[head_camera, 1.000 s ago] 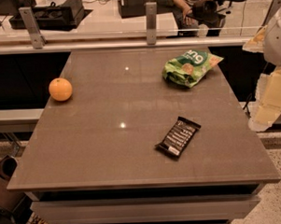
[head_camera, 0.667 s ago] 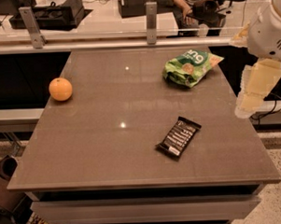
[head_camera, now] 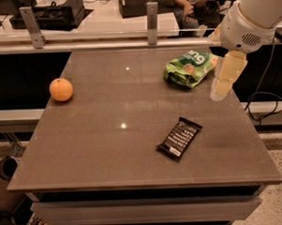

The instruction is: Move green rice chip bag near orange

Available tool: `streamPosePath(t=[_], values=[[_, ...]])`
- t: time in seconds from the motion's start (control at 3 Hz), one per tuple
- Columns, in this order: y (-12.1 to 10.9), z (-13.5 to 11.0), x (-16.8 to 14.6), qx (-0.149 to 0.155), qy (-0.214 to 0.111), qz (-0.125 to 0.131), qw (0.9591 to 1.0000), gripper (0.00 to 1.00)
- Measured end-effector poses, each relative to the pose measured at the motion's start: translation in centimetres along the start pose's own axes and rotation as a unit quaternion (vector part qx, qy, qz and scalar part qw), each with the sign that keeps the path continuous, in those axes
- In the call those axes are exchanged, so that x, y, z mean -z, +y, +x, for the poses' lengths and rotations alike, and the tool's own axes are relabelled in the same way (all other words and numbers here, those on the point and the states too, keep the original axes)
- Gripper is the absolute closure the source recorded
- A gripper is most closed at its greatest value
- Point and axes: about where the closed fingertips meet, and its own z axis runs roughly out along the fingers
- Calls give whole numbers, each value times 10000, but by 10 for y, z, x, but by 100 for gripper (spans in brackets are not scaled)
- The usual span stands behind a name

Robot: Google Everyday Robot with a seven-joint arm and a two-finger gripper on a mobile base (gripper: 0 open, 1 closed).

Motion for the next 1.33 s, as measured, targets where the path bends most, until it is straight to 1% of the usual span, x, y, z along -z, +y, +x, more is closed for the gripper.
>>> streamPosePath(t=[0.33,0.67,1.0,1.33], values=[[-26,-7,-20,43,-142,181,9997,0],[-60,-8,-29,82,-40,656,9978,0],[-93,-8,-34,189,312,1043,9939,0],[-114,-15,-50,345,626,1226,9899,0]])
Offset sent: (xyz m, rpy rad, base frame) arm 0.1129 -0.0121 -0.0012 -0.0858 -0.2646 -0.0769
